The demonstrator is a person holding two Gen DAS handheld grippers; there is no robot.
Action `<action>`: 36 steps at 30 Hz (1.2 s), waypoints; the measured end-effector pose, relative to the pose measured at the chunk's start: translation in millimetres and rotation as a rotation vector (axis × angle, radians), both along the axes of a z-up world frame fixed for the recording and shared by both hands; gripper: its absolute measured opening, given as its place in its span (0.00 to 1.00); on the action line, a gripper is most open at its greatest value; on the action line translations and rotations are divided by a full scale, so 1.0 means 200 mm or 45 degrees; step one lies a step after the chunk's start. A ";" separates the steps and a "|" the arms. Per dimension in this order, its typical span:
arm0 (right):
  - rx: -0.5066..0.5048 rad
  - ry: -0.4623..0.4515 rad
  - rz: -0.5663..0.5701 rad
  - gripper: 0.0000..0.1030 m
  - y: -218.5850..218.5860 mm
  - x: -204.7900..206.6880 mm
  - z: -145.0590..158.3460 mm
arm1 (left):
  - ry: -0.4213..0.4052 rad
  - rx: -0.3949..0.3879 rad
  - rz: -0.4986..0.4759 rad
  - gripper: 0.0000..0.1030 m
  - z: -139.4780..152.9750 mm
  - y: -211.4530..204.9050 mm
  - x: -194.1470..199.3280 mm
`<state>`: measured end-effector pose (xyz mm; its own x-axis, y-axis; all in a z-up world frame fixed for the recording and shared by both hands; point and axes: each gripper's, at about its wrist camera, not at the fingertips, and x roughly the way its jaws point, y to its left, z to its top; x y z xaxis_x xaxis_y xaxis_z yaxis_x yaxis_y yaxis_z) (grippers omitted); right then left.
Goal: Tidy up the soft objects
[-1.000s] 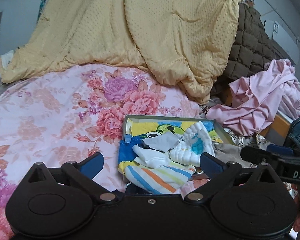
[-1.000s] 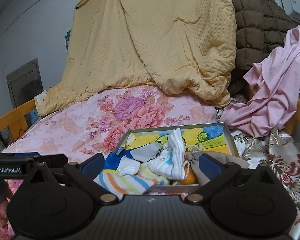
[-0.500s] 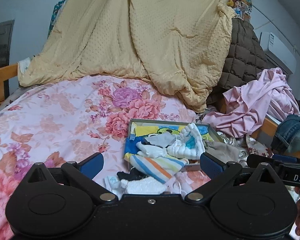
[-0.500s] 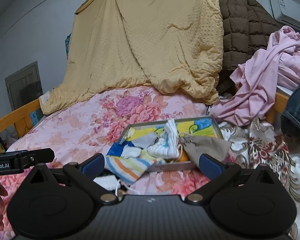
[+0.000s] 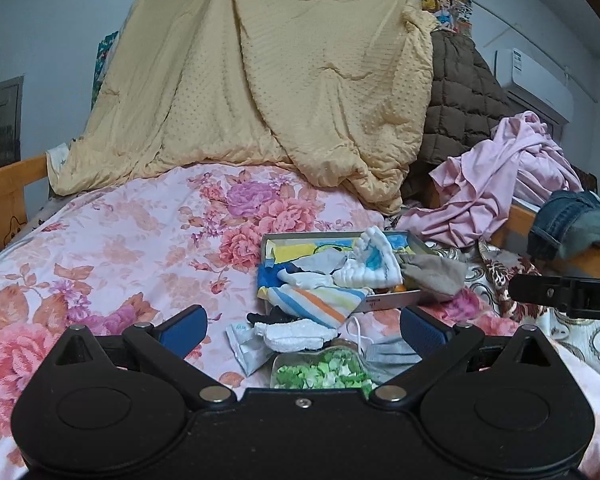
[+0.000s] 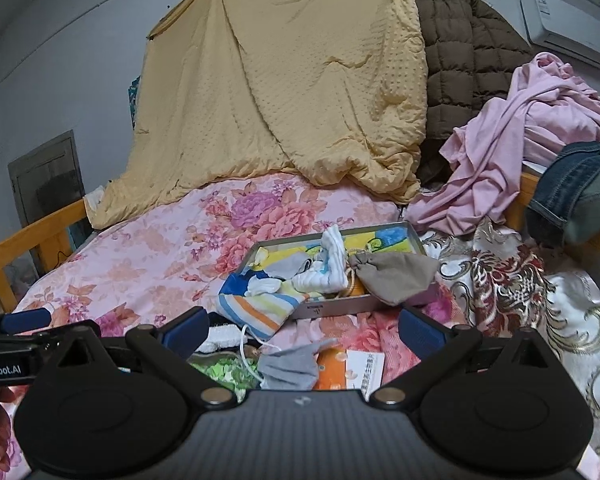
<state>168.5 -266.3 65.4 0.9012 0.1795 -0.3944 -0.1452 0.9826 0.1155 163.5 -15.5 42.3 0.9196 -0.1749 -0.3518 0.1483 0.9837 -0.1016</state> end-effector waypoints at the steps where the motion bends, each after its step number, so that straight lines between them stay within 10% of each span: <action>1: -0.004 0.006 0.002 1.00 0.00 -0.01 0.00 | -0.001 0.004 -0.002 0.99 0.00 0.00 -0.01; 36: -0.230 0.206 0.190 1.00 0.25 -0.11 -0.17 | 0.266 0.107 0.070 0.99 -0.17 0.13 -0.14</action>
